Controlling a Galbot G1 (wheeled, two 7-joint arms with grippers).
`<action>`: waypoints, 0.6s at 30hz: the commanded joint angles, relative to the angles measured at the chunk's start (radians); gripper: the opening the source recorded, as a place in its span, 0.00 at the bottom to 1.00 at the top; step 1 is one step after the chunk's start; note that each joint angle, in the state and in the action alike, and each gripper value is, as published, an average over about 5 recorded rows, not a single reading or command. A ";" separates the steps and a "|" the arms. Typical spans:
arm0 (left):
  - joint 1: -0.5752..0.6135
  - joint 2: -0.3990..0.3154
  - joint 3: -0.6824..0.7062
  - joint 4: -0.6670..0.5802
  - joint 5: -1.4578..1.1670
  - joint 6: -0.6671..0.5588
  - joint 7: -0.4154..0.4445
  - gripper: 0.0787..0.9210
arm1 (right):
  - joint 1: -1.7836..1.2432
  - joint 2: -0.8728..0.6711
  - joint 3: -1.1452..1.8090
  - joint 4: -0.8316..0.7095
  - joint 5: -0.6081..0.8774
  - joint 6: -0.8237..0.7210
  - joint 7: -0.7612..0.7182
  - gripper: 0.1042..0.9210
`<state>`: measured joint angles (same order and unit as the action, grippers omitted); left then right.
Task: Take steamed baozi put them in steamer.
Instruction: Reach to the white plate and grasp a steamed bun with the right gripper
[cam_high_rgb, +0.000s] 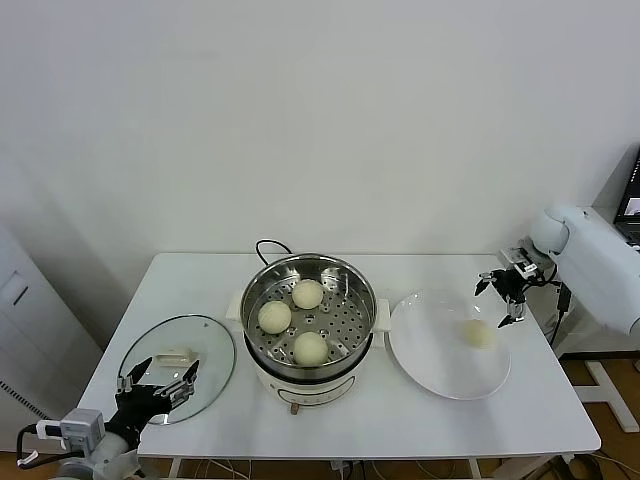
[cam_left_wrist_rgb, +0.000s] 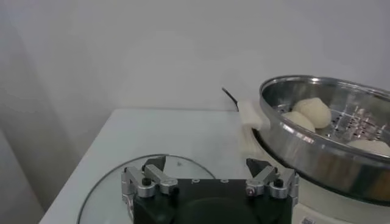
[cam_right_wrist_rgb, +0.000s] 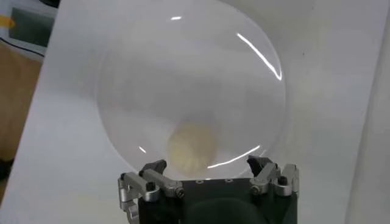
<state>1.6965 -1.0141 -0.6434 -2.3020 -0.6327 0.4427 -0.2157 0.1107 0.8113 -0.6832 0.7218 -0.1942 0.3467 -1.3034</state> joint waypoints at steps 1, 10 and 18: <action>-0.002 0.001 0.002 0.000 0.002 0.001 0.000 0.88 | -0.097 0.014 0.086 -0.036 -0.066 0.012 0.052 0.88; -0.008 0.003 0.007 0.000 0.003 0.003 0.000 0.88 | -0.136 0.038 0.111 -0.054 -0.094 0.012 0.084 0.88; -0.012 0.004 0.009 0.000 0.006 0.003 0.000 0.88 | -0.156 0.060 0.145 -0.085 -0.131 0.012 0.106 0.86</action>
<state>1.6856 -1.0112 -0.6352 -2.3021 -0.6281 0.4454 -0.2157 -0.0164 0.8595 -0.5731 0.6594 -0.2908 0.3560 -1.2212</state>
